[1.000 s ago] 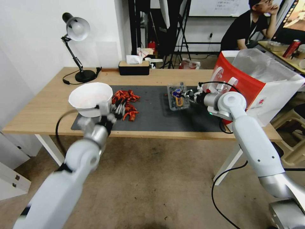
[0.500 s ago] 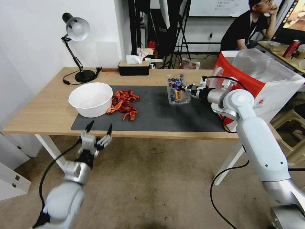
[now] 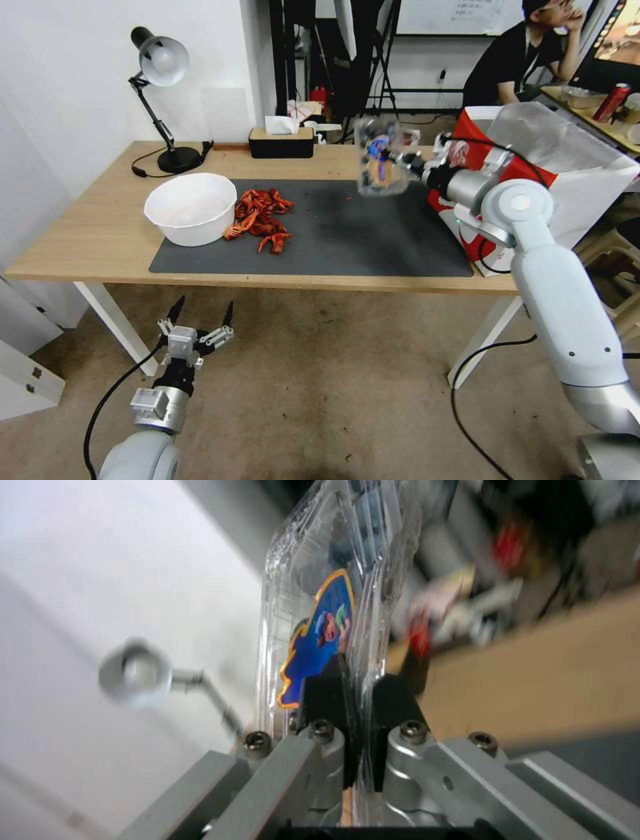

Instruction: Close the takeout container lid, then place the container into the takeout bag.

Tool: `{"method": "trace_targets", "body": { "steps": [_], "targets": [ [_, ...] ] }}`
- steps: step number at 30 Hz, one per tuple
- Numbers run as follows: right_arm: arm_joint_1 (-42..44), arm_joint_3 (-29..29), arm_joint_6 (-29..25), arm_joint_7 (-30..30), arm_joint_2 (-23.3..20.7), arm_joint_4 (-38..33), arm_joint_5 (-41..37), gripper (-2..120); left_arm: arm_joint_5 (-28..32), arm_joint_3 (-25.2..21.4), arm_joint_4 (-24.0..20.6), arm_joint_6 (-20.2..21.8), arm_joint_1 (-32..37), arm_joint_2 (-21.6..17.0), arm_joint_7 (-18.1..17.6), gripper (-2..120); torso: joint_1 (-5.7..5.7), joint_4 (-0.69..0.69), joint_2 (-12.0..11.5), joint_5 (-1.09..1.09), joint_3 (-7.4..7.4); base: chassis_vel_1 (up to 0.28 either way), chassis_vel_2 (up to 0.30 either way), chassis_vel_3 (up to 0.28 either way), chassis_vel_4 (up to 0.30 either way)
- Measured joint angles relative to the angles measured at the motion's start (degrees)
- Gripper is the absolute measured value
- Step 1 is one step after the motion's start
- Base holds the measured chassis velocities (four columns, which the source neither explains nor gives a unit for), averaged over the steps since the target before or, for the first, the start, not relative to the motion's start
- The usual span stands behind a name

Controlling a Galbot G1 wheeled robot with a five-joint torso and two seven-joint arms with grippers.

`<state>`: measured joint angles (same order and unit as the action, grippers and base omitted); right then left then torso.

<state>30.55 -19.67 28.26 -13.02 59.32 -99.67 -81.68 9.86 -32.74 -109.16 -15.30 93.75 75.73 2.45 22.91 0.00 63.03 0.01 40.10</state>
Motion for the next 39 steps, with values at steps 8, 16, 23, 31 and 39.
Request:
{"method": "trace_targets", "body": {
  "steps": [8, 16, 23, 31, 39],
  "targets": [
    [-0.94, -2.44, -14.28, -0.21, -7.4, -1.98, 22.69, 0, 1.08, -0.18, 0.85, -1.48, -0.44, 0.3, -0.46, 100, 0.01, 0.0, 0.0, 0.01, 0.0, 0.0, 0.0, 0.0, 0.0],
    [4.69, -6.45, -18.46, -1.82, -12.83, -3.28, 50.55, 0, 2.09, 0.03, 0.79, -2.01, -0.61, 0.5, -0.74, 100, 0.0, -0.01, 0.0, 0.01, 0.0, 0.0, 0.0, 0.0, 0.0],
    [11.11, -10.02, -15.17, -5.97, -13.51, -6.4, 51.03, 0, 3.03, 0.1, 0.35, -2.18, -1.03, 0.69, -0.76, 100, 0.0, 0.0, 0.0, 0.0, 0.0, 0.0, 0.0, 0.0, 0.0],
    [17.68, -12.01, -10.29, -8.1, -12.52, -8.8, 43.18, 0, 4.04, 0.8, -0.22, -1.95, -1.43, 0.66, -0.7, 100, 0.0, 0.0, 0.0, 0.0, 0.0, 0.0, 0.0, 0.0, 0.0],
    [18.21, -12.1, -8.85, -8.41, -11.26, -8.9, 40.67, 25, 4.57, 0.35, -0.5, -1.83, -2.12, 0.85, -0.5, 100, 0.01, 0.0, 0.0, -0.02, 0.0, 0.0, 0.0, 0.0, 0.0]
  ]
}}
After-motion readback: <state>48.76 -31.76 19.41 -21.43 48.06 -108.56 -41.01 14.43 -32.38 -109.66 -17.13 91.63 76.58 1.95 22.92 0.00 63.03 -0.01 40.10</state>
